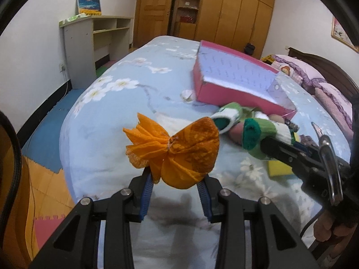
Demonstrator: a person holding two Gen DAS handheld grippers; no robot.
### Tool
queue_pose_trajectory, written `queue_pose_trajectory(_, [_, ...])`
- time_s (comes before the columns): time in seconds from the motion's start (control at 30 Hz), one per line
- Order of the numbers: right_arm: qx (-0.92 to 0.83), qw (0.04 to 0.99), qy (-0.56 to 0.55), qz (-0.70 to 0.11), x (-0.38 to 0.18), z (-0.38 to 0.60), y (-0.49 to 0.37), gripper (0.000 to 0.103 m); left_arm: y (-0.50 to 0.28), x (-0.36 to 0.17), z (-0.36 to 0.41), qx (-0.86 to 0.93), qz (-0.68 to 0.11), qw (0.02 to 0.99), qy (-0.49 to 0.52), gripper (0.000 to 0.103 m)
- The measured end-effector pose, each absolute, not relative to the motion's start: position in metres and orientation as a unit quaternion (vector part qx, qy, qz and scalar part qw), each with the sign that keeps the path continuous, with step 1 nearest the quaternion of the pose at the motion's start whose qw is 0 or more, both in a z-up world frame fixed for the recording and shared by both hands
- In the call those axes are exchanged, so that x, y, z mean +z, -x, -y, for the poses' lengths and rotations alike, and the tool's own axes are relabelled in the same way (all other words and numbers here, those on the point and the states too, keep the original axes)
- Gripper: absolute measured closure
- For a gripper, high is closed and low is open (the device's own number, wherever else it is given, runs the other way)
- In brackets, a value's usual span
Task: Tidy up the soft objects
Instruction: 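Carry the orange bow toward the box while the right gripper grasps a green-white sock, then lower the orange bow into the box and open the left gripper while the right gripper drops the sock inside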
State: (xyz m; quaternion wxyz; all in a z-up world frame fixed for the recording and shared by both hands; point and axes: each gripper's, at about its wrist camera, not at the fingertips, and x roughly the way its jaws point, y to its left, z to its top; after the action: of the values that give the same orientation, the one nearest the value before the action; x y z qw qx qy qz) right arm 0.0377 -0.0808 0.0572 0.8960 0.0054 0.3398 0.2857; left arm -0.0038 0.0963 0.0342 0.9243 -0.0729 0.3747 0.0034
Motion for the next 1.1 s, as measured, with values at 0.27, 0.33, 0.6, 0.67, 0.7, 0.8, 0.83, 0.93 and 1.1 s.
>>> queue_pose_trajectory(0.27, [0.274,0.906,-0.003,-0.323,0.082,0.106,-0.044,0.078,-0.021,0.057,-0.076,-0.029,-0.373,0.925,0.067,0.064])
queue_pose_trajectory(0.33, [0.270,0.907,-0.003,-0.322,0.086,0.112,-0.049,0.078,-0.028,0.064,-0.072,-0.036,-0.369,0.926,0.066,0.064])
queue_pose_trajectory(0.6, [0.243,0.918,0.001,-0.314,0.105,0.138,-0.074,0.078,-0.066,0.091,-0.053,-0.064,-0.357,0.930,0.060,0.064])
queue_pose_trajectory(0.67, [0.236,0.920,0.003,-0.312,0.109,0.145,-0.081,0.078,-0.075,0.097,-0.048,-0.068,-0.354,0.931,0.057,0.064])
queue_pose_trajectory(0.7, [0.232,0.921,0.005,-0.312,0.111,0.147,-0.083,0.078,-0.079,0.099,-0.047,-0.070,-0.353,0.931,0.055,0.064])
queue_pose_trajectory(0.8, [0.222,0.925,0.009,-0.308,0.116,0.154,-0.092,0.078,-0.091,0.107,-0.042,-0.075,-0.347,0.934,0.046,0.064])
queue_pose_trajectory(0.83, [0.218,0.927,0.009,-0.306,0.118,0.157,-0.097,0.078,-0.095,0.109,-0.040,-0.076,-0.345,0.935,0.043,0.064])
queue_pose_trajectory(0.93, [0.212,0.929,0.009,-0.302,0.122,0.165,-0.109,0.078,-0.109,0.115,-0.033,-0.079,-0.341,0.936,0.038,0.064])
queue_pose_trajectory(1.1, [0.196,0.933,0.010,-0.303,0.122,0.178,-0.133,0.078,-0.132,0.116,-0.022,-0.085,-0.345,0.934,0.040,0.064])
